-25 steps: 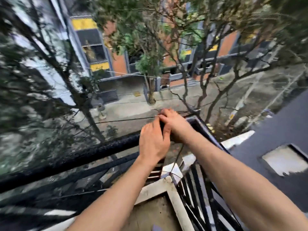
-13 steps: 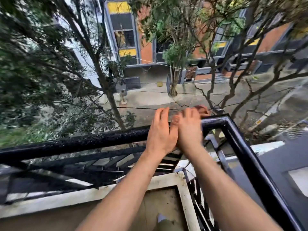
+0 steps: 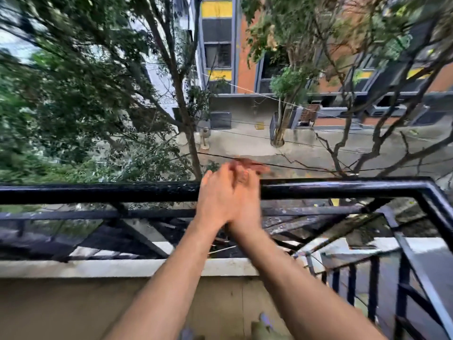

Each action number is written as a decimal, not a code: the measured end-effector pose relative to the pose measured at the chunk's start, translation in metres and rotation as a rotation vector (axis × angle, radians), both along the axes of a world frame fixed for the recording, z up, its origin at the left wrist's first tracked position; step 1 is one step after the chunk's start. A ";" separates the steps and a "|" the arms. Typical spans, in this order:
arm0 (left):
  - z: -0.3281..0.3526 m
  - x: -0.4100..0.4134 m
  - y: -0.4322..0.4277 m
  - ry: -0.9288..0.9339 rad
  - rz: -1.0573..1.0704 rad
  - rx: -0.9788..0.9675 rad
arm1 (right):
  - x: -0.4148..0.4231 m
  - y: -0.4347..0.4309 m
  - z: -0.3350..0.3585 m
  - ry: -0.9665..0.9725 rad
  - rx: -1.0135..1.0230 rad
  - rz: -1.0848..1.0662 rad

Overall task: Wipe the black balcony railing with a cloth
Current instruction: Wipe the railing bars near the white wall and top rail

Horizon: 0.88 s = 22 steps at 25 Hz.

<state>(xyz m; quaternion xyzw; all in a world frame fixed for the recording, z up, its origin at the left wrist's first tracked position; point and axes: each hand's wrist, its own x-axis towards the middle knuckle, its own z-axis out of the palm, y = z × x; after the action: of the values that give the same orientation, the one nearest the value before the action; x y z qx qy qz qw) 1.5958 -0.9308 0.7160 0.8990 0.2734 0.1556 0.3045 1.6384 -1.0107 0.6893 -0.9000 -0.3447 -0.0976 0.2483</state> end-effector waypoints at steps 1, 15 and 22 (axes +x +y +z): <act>0.002 -0.020 0.029 -0.079 0.076 -0.186 | -0.031 0.038 0.005 0.004 0.054 0.131; 0.009 -0.146 0.189 -0.219 0.124 -0.273 | -0.129 0.194 -0.002 -0.150 0.037 0.280; 0.012 -0.202 0.258 -0.107 0.671 0.078 | -0.205 0.292 0.000 0.082 0.129 0.602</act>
<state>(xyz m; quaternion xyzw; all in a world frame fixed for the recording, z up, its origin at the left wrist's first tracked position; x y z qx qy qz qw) 1.3938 -0.6724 0.7275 0.7606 0.5314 0.3042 0.2155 1.4334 -0.7183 0.6893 -0.7430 -0.5786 -0.0047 0.3363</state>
